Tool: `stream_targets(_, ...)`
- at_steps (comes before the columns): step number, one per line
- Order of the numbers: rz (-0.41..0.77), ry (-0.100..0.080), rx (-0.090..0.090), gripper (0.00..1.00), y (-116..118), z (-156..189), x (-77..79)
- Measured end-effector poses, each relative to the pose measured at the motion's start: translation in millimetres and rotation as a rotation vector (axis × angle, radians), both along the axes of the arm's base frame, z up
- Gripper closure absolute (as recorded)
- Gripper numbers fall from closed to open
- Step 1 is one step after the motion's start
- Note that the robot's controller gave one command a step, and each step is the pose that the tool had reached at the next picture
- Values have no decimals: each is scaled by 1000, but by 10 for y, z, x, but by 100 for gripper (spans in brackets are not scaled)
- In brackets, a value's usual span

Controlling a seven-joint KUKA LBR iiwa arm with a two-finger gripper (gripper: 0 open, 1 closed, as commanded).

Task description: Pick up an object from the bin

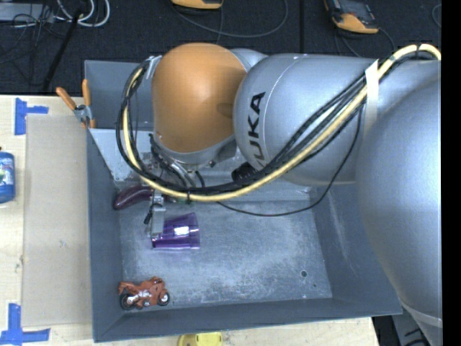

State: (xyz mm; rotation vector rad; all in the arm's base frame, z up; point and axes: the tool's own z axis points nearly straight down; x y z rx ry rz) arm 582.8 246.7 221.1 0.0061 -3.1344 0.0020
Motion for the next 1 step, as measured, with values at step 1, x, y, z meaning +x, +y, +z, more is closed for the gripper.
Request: stream_targets(1, -5, -7, 2, 0, -14, 52, 14)
